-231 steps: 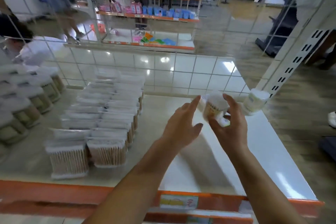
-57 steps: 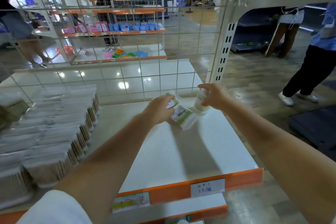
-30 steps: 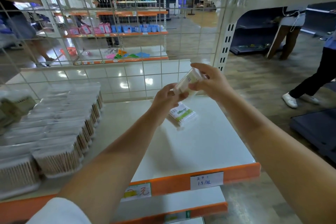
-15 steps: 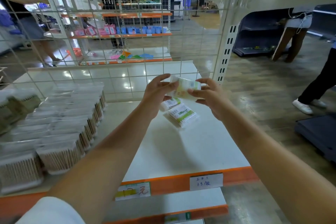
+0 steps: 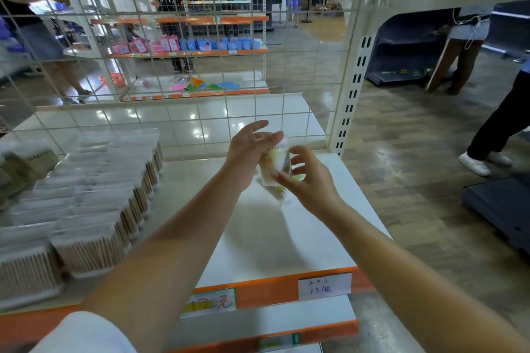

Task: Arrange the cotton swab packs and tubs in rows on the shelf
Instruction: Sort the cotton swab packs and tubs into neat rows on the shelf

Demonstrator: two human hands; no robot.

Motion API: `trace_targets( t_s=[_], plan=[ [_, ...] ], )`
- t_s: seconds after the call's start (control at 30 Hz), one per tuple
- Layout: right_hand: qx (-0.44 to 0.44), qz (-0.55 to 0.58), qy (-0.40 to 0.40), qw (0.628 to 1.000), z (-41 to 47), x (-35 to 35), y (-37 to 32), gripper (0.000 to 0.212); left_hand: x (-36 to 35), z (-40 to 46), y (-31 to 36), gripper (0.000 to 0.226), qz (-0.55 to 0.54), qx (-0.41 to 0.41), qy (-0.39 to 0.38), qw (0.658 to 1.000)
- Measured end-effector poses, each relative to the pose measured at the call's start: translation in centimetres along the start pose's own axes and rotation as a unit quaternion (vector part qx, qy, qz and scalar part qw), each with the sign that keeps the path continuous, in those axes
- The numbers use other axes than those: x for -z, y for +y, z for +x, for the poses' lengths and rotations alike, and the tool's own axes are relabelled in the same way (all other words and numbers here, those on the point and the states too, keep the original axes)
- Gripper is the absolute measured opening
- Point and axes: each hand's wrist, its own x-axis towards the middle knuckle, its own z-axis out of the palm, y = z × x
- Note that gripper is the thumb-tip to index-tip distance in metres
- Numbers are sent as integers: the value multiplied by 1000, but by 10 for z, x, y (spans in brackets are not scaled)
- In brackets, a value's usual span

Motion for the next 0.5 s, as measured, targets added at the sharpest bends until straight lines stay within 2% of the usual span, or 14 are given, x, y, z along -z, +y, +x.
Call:
trace_targets(
  t_s=[0.1, 0.2, 0.33, 0.4, 0.5],
  plan=[
    [1, 0, 23, 1000, -1, -8, -3, 49, 1, 0, 0, 52, -17, 9, 1, 1000],
    [0, 20, 39, 999, 1, -12, -6, 47, 7, -1, 3, 50, -61, 17, -13, 998],
    [8, 62, 62, 996, 2, -15, -15, 44, 24, -3, 18, 26, -150, 25, -54, 987],
    [-13, 131, 45, 990, 6, -14, -20, 50, 35, -3, 24, 27, -134, 18, -83, 987],
    [-69, 297, -22, 952, 12, -14, -27, 58, 53, -5, 35, 30, -103, -5, -118, 988]
  ],
)
